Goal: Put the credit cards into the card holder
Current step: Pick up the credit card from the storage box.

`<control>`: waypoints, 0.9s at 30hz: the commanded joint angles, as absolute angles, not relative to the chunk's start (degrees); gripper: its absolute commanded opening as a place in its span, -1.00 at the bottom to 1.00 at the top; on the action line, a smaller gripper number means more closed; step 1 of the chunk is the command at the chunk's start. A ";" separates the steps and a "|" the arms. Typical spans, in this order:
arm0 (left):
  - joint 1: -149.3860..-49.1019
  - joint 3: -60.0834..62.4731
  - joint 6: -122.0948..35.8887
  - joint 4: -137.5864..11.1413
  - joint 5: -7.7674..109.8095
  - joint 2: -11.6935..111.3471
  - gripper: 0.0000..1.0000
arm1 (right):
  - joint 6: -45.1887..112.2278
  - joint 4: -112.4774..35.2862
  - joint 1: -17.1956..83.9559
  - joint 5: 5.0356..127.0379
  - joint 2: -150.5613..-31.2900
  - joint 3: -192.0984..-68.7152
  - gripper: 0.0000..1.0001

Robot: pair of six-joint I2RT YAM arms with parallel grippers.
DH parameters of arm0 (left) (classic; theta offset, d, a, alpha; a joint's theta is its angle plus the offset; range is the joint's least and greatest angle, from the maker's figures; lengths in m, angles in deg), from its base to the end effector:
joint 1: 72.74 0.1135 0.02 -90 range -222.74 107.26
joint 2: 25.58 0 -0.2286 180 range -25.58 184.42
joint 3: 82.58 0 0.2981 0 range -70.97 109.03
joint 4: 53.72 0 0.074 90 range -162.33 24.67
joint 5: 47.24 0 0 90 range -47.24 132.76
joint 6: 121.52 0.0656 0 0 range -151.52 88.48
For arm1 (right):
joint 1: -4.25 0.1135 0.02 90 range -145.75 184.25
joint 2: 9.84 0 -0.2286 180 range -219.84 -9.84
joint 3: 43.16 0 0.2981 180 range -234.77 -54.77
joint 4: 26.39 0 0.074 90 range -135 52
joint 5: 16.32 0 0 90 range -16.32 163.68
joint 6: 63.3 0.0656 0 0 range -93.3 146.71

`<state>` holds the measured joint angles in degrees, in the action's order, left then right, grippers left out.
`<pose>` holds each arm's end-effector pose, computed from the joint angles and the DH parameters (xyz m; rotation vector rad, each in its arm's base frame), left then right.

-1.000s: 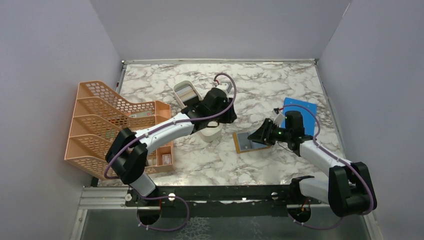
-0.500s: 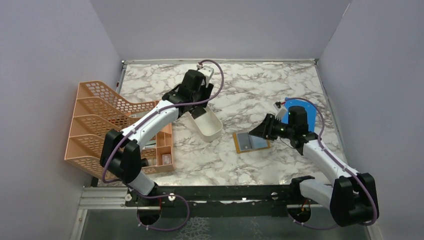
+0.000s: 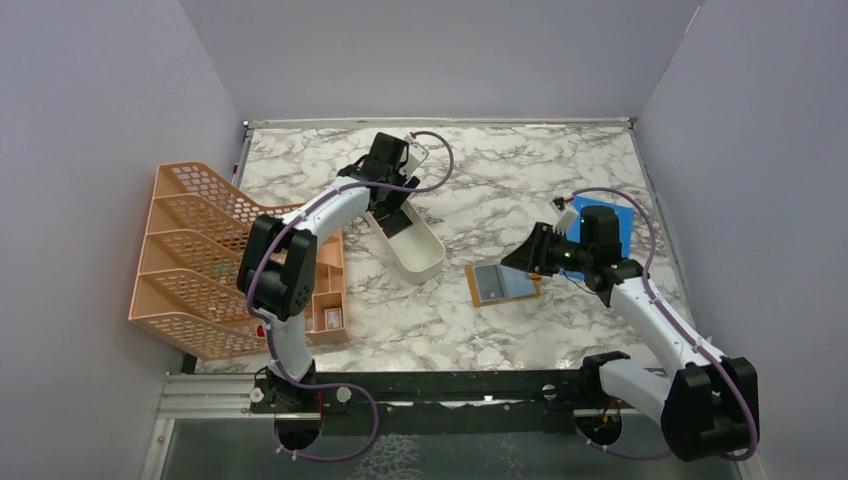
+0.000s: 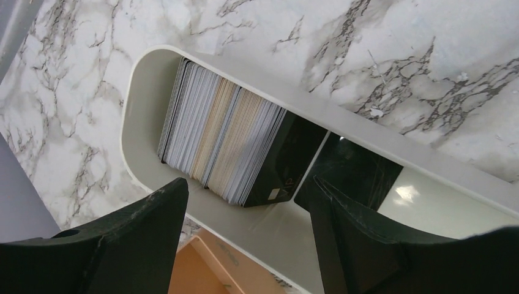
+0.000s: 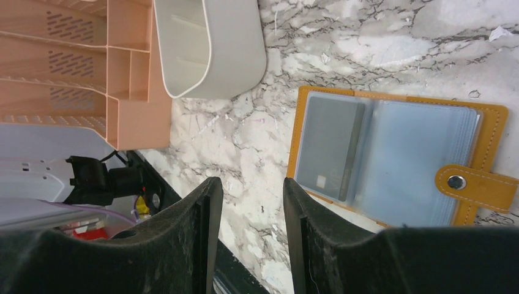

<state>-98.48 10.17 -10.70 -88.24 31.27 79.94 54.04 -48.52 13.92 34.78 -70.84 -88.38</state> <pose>0.4252 -0.1905 0.1663 0.8554 2.2251 0.1995 0.2836 0.0901 0.1555 -0.0381 2.2844 1.1032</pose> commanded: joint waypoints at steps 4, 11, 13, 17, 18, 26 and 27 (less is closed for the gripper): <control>-96.92 13.59 -4.99 -88.12 32.82 85.96 0.50 | 54.12 -51.25 14.10 38.09 -66.34 -90.38 -0.07; -96.76 14.78 -4.09 -87.25 30.25 90.30 0.50 | 54.62 -51.90 14.10 38.91 -65.86 -91.48 -0.07; -96.74 15.10 -3.49 -86.76 28.38 91.26 0.44 | 54.61 -52.12 14.10 38.96 -65.84 -91.72 -0.07; -96.78 15.51 -3.22 -86.55 27.54 91.02 0.04 | 54.44 -53.14 14.10 39.31 -65.37 -92.36 -0.07; -96.74 15.51 -3.22 -86.58 27.77 90.63 -0.09 | 54.54 -53.12 14.10 39.38 -65.05 -92.32 -0.07; -96.95 15.20 -2.64 -86.61 27.25 88.68 -0.49 | 55.36 -52.68 14.10 38.71 -64.21 -91.47 -0.07; -96.92 15.16 -2.81 -86.67 27.33 88.27 -0.48 | 55.36 -52.68 14.10 38.68 -64.31 -91.32 -0.07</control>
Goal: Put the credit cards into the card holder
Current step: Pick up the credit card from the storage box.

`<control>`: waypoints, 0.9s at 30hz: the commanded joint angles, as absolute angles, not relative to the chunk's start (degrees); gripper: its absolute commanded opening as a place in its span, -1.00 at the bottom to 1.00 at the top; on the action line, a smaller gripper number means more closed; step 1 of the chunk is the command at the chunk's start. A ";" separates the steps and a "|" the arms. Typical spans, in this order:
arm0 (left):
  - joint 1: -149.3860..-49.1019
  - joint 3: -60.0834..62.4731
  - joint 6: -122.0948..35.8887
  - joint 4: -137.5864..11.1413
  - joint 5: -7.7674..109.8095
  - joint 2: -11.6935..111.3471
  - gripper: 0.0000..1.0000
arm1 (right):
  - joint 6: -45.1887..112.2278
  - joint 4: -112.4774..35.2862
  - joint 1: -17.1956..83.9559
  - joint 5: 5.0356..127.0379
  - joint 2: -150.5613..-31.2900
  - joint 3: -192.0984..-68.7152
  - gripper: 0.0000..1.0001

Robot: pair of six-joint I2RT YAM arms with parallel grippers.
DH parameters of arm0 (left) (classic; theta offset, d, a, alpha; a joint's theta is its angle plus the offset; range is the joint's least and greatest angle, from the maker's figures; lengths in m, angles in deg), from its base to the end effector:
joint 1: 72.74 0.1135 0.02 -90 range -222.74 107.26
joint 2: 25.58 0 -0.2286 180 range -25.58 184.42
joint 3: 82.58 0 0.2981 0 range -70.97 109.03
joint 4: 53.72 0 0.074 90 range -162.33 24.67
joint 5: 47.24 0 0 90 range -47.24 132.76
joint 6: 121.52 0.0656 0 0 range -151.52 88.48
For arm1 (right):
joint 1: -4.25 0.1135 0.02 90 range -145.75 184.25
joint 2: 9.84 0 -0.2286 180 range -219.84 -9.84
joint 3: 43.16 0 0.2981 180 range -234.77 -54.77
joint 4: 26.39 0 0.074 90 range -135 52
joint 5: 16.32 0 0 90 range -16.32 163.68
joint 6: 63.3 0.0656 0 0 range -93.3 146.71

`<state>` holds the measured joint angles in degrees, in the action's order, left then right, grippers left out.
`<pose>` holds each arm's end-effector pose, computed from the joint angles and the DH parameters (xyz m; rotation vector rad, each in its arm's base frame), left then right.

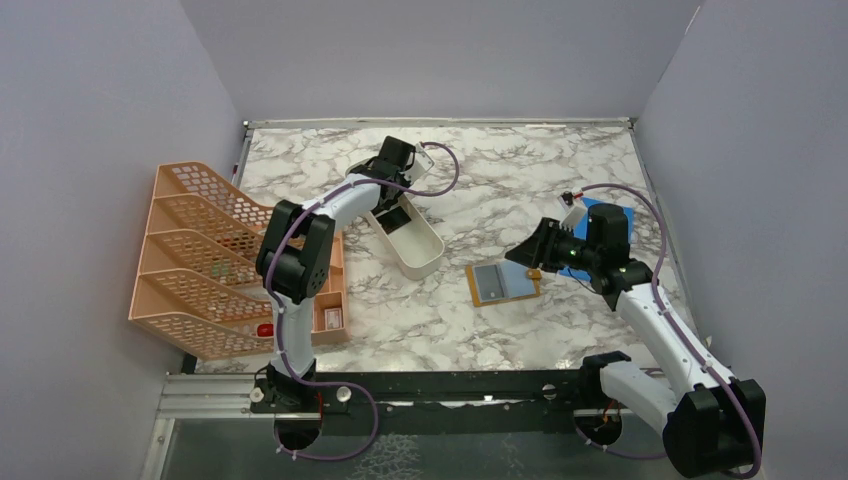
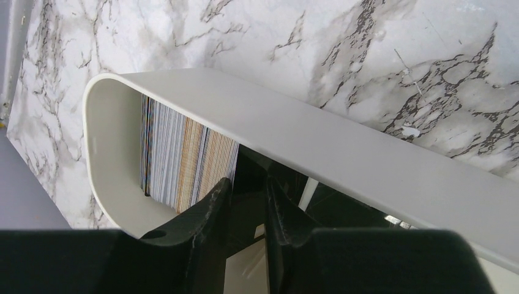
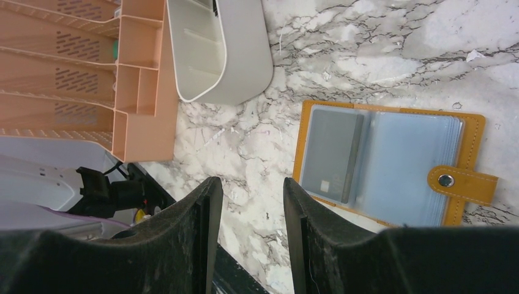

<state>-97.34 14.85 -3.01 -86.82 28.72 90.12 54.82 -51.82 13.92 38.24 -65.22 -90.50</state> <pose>0.4505 -0.1887 0.1185 1.0035 2.2450 0.3317 0.2811 0.0865 0.1896 -0.0202 2.2156 1.0404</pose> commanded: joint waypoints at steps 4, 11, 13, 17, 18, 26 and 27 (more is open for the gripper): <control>-97.10 15.51 -3.29 -86.90 27.73 86.71 -0.52 | 55.40 -52.68 14.10 38.48 -64.34 -90.92 -0.07; -97.45 16.23 -4.12 -90.15 29.10 83.96 -0.67 | 56.17 -51.53 14.10 37.39 -64.39 -90.49 -0.06; -97.45 16.06 -3.80 -90.35 29.37 83.39 -0.80 | 56.38 -51.02 14.10 36.90 -64.48 -90.16 -0.06; -97.44 15.95 -3.98 -91.40 30.24 83.07 -0.85 | 56.58 -50.50 14.10 36.38 -64.78 -89.85 -0.06; -97.44 15.93 -4.26 -91.89 30.70 82.95 -0.85 | 56.59 -50.47 14.10 36.29 -64.93 -89.90 -0.06; -97.70 17.79 -11.79 -97.99 34.52 79.60 -1.00 | 57.49 -48.96 14.10 33.77 -64.04 -89.21 -0.06; -97.72 17.87 -13.31 -98.50 35.75 78.44 -1.00 | 57.72 -48.26 14.10 32.98 -63.90 -89.04 -0.06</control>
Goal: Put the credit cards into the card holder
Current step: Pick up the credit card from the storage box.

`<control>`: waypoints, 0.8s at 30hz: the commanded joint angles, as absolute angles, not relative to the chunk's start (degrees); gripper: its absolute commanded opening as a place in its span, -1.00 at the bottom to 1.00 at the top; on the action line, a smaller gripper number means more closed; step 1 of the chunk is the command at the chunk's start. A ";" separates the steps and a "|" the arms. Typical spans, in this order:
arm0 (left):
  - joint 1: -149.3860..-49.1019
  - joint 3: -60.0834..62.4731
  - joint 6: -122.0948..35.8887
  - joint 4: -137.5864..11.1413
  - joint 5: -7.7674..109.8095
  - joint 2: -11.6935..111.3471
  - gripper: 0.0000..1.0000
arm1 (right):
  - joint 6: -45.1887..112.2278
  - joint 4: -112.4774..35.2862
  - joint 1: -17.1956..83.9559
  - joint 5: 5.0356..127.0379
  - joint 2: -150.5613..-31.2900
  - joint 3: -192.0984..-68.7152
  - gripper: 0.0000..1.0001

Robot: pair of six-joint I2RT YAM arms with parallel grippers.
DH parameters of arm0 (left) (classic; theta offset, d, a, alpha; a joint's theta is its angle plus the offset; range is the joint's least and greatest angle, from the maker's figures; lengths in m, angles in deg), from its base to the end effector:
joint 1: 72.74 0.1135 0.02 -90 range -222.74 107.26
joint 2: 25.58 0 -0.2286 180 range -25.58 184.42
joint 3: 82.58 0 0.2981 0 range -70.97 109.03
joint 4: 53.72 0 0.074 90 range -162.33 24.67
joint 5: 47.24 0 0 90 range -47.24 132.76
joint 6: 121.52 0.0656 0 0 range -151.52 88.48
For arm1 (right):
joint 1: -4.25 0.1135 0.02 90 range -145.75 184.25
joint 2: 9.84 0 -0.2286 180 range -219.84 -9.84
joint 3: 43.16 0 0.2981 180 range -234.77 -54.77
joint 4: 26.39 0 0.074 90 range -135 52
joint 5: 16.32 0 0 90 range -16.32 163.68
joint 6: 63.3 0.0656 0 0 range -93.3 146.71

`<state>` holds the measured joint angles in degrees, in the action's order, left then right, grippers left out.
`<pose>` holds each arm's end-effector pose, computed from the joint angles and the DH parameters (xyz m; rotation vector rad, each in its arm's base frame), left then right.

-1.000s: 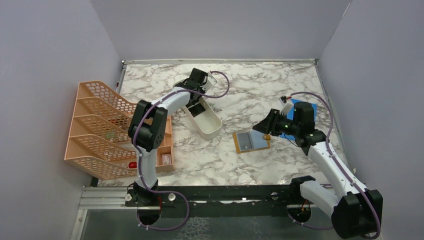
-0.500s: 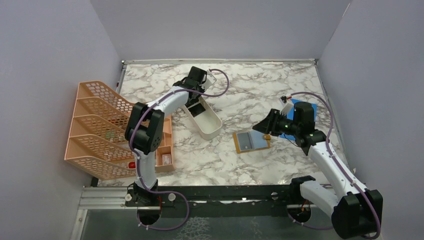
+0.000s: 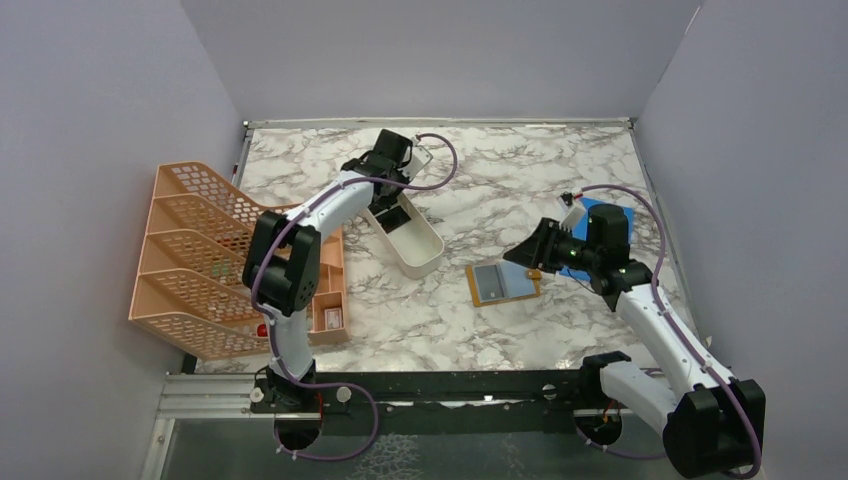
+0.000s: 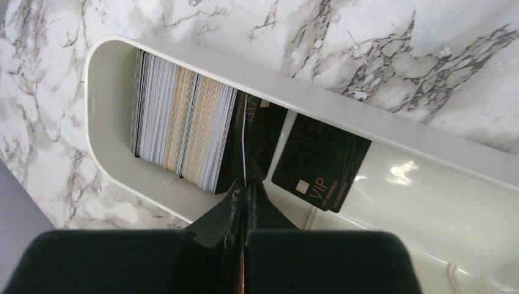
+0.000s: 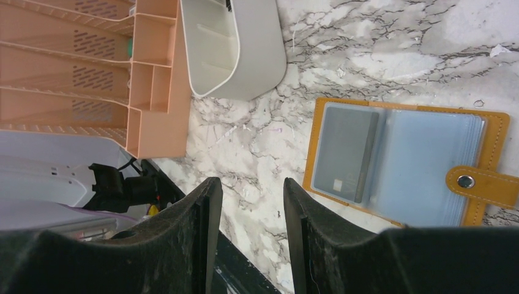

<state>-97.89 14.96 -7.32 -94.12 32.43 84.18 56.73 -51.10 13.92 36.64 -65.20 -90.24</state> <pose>0.4329 -0.1903 0.1555 0.9663 2.2850 0.2172 0.2803 0.0878 0.1898 -0.0050 2.2143 1.0881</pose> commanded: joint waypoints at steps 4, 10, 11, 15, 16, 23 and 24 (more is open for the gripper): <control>-97.71 17.59 -19.18 -98.54 41.32 73.09 -1.00 | 59.97 -44.12 14.10 29.24 -63.17 -87.39 -0.06; -97.71 16.36 -31.66 -96.32 54.47 65.11 -1.00 | 64.80 -37.02 14.09 25.93 -60.92 -85.66 -0.06; -97.71 15.08 -34.07 -94.62 57.42 63.57 -1.00 | 65.93 -35.39 14.09 25.31 -60.71 -85.36 -0.06; -97.71 4.08 -49.78 -77.42 71.12 56.44 -1.00 | 73.40 -24.79 14.10 22.01 -60.34 -83.57 -0.08; -97.71 0.49 -54.69 -72.06 74.00 54.79 -1.00 | 74.98 -22.29 14.10 21.59 -60.22 -83.15 -0.09; -100.10 -19.35 -85.38 -40.08 81.17 49.31 -1.00 | 81.85 -13.07 14.10 22.28 -56.34 -81.30 -0.17; -101.28 -20.32 -86.28 -39.00 80.85 49.43 -1.00 | 82.96 -11.74 14.10 22.53 -55.98 -80.82 -0.17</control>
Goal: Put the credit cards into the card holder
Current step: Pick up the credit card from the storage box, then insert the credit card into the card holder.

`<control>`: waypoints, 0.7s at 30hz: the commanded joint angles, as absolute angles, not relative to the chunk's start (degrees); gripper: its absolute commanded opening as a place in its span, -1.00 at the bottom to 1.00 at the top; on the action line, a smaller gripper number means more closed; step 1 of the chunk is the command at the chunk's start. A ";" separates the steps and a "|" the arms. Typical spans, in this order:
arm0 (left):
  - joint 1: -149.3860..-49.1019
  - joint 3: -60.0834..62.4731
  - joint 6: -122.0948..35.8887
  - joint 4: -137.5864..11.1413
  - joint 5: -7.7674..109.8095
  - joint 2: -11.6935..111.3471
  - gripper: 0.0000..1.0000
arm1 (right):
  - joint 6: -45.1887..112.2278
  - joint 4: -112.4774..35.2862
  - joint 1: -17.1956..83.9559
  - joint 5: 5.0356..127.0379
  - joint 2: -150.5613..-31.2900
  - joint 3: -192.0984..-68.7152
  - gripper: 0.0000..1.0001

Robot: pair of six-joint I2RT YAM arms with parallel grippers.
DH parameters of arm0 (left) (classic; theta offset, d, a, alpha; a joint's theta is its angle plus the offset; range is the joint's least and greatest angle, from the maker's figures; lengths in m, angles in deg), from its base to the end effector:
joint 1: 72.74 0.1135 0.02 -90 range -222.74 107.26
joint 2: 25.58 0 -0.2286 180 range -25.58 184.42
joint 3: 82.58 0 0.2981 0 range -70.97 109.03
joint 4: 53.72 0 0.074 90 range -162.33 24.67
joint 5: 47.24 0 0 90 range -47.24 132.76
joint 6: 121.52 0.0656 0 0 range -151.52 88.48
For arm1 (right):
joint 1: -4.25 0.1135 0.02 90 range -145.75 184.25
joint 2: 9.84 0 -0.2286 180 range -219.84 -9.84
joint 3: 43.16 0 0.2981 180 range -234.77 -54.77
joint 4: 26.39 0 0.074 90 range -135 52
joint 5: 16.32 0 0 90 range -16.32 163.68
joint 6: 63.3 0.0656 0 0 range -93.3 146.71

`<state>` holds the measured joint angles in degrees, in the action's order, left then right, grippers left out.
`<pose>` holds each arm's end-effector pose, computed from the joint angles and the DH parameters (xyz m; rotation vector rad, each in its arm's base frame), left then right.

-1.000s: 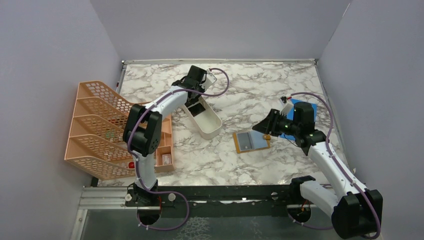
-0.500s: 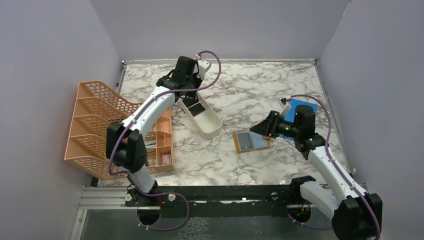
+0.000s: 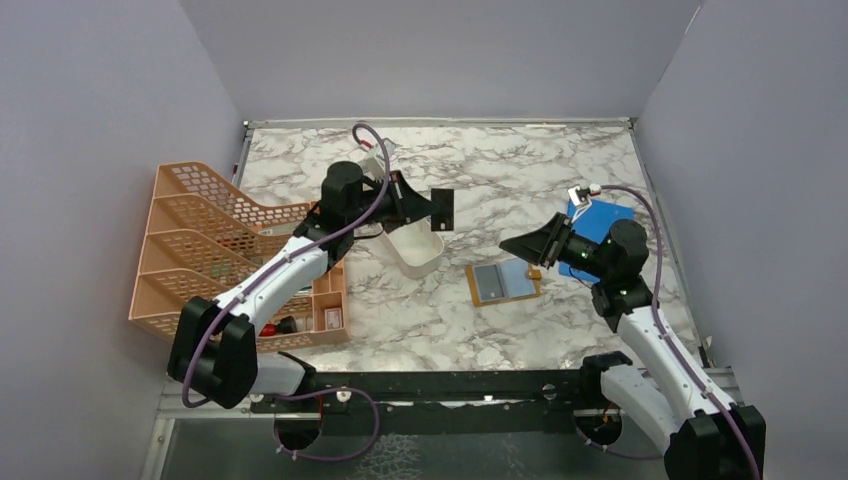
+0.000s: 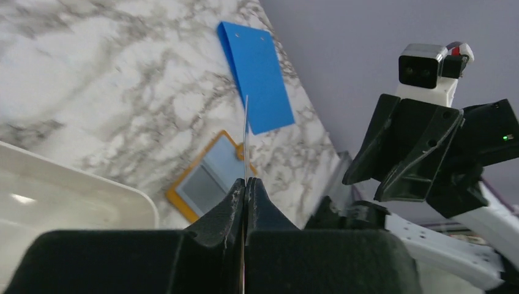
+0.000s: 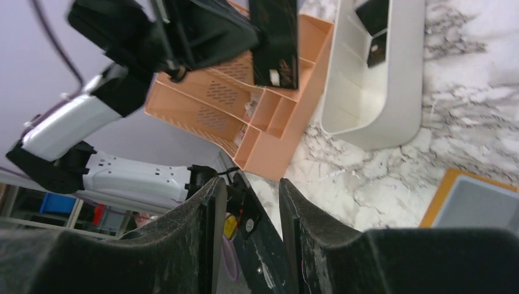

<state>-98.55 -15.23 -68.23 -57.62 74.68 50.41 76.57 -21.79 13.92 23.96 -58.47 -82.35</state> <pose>0.3324 -0.1993 0.2624 0.2527 1.9276 -1.2518 0.2666 0.0962 0.2263 -0.0959 1.8524 1.4651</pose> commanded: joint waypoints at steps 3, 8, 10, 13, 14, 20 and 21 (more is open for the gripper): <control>-105.32 -21.54 -87.82 -36.68 79.78 49.65 -1.00 | 85.60 -10.09 14.17 23.33 -56.01 -80.05 -0.17; -111.67 -22.40 -89.75 -32.99 76.52 50.26 -1.00 | 88.71 -7.95 14.10 22.82 -57.38 -79.64 -0.12; -113.56 -22.43 -90.35 -31.20 75.90 50.99 -1.00 | 89.17 -8.26 14.13 22.79 -57.51 -79.80 -0.11; -115.30 -21.68 -90.40 -30.61 75.07 52.35 -1.00 | 89.94 -7.48 14.15 22.19 -57.28 -79.68 -0.11; -115.74 -21.62 -90.40 -30.47 74.76 52.75 -1.00 | 90.07 -7.50 14.18 22.18 -57.04 -79.65 -0.13; -117.12 -21.85 -90.57 -28.69 73.61 54.31 -1.00 | 90.93 -7.34 14.11 22.98 -55.49 -78.12 -0.80; -117.20 -22.11 -90.32 -28.69 73.29 54.19 -1.00 | 90.92 -7.52 14.12 23.53 -55.01 -77.72 -0.88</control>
<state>-116.45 -22.24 -90.02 -32.77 75.47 53.93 90.01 -9.49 13.95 23.61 -56.70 -79.35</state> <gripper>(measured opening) 0.008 0.130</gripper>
